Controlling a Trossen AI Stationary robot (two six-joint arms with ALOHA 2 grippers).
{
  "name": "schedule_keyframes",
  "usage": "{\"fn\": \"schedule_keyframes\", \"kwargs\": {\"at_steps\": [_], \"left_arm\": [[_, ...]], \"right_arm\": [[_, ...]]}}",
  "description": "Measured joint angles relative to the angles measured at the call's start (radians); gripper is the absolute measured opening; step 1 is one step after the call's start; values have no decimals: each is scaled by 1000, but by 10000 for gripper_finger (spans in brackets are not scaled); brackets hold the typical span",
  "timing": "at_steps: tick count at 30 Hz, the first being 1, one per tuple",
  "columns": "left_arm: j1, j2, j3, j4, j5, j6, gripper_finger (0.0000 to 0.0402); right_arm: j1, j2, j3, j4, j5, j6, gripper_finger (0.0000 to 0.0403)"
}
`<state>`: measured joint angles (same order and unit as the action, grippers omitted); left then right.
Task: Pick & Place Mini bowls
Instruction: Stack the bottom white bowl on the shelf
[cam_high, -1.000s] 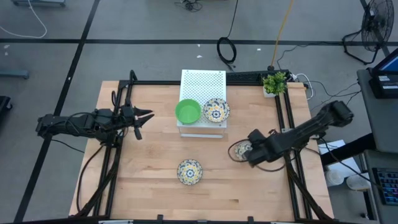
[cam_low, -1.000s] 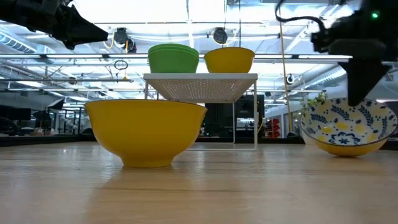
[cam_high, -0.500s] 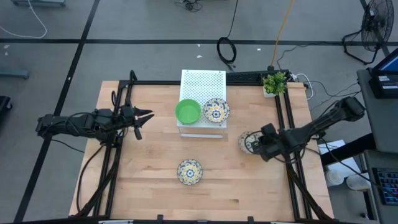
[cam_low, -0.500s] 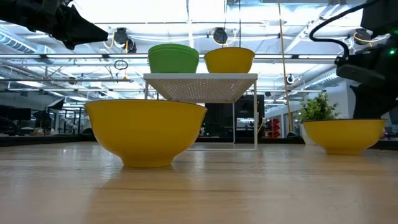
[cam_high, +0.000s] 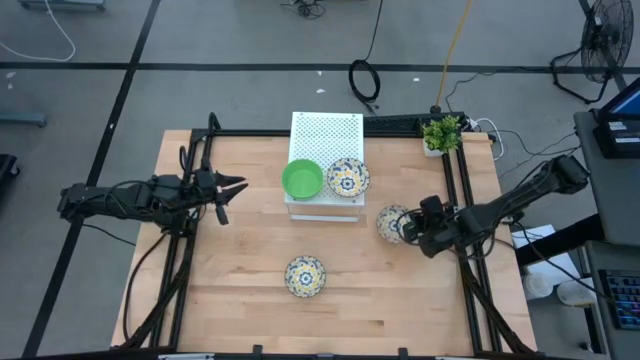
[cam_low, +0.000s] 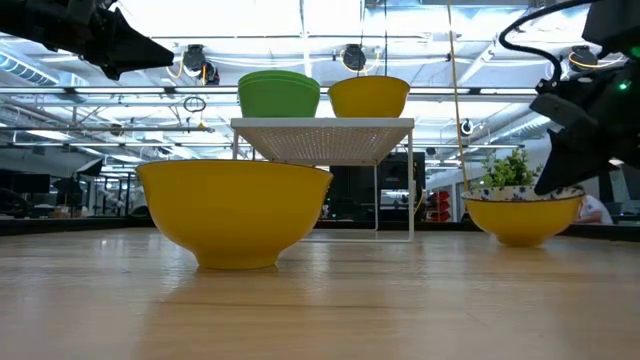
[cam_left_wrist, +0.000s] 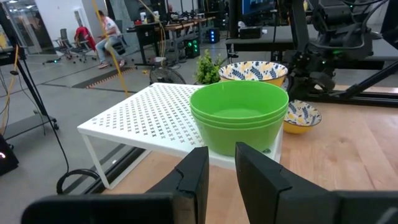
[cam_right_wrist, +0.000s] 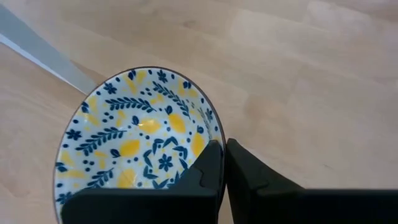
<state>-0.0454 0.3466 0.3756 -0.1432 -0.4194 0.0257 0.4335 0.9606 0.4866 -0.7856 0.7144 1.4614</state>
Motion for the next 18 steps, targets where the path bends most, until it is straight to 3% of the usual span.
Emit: {"fn": "schedule_keyframes", "kwargs": {"at_steps": [18], "left_arm": [[0, 0, 0, -3, 0, 0, 85]], "right_arm": [[0, -187, -2, 138, 155, -236, 1]]}}
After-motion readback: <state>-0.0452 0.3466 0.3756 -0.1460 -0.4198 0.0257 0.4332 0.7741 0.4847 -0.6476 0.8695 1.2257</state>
